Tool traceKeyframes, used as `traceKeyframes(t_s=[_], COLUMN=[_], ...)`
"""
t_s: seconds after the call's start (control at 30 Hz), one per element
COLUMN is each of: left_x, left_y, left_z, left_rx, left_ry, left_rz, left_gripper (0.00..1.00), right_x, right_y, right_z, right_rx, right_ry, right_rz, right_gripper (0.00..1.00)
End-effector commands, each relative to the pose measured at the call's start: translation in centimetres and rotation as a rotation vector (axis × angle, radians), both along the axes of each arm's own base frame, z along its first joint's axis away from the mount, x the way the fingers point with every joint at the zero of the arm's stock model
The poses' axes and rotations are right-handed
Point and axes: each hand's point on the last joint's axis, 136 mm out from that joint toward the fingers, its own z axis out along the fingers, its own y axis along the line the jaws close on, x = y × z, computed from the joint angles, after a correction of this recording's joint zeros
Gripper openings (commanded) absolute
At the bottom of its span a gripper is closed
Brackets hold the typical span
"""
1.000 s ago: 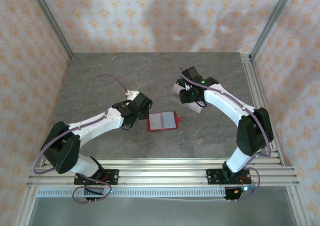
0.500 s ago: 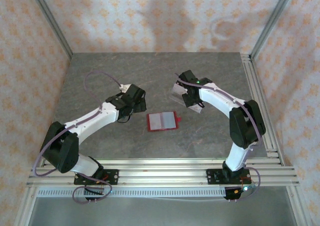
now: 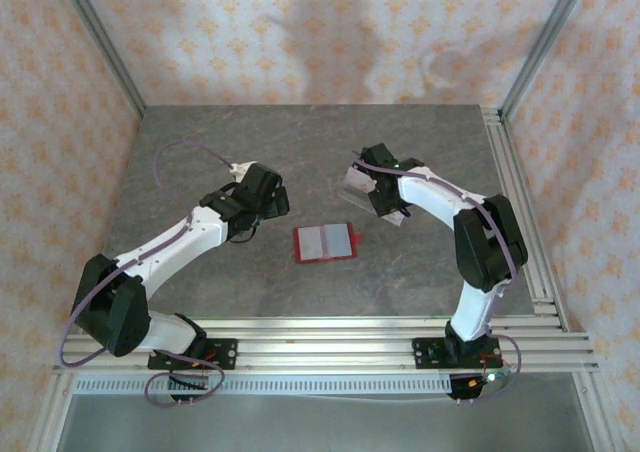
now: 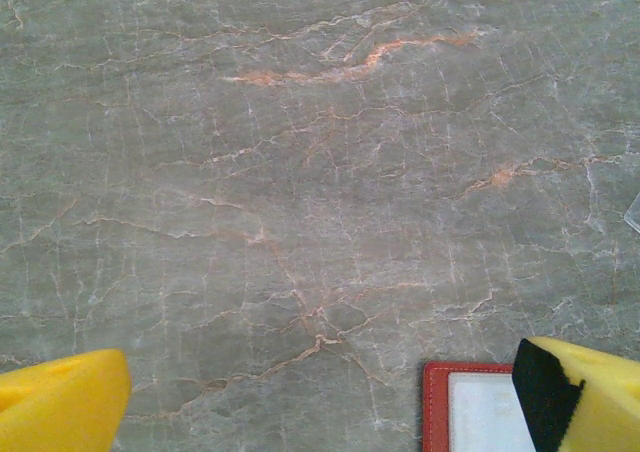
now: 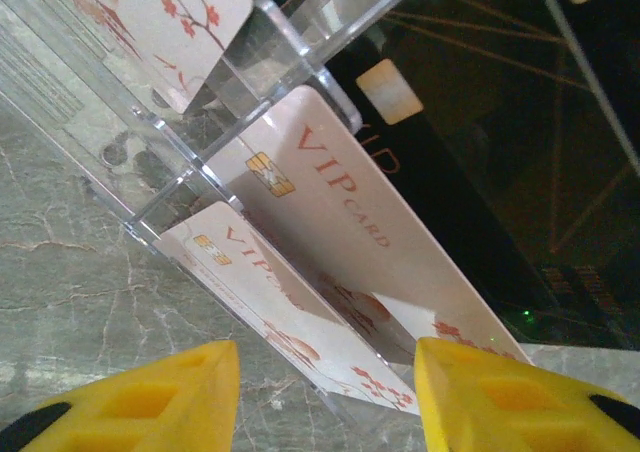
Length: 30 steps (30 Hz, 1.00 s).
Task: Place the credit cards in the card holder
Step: Pick up the credit card from the storage box.
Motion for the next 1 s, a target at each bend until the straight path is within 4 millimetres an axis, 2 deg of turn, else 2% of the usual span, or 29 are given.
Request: traceKeyframes(t_s=[0.0, 0.23, 0.77, 0.97], left_x=[0.0, 0.0, 0.2, 0.2], left_y=[0.7, 0.6, 0.4, 0.2], left_z=[0.8, 0.7, 0.3, 0.2], left_rx=[-0.01, -0.01, -0.009, -0.012], left_ry=[-0.034, -0.03, -0.021, -0.015], left_rz=[0.033, 0.03, 0.022, 0.017], left_gripper=[1.0, 1.0, 1.0, 1.0], right_x=[0.1, -0.4, -2.8, -3.1], right_y=[-0.6, -0.3, 2.2, 2.6], right_z=[-1.0, -1.7, -1.3, -1.6], right_rx=[-0.039, -0.02, 0.173, 0.181], right_ry=[0.009, 0.039, 0.107, 0.134], right_rz=[0.002, 0.0, 0.004, 0.026], right_gripper=[0.49, 0.46, 0.25, 0.23])
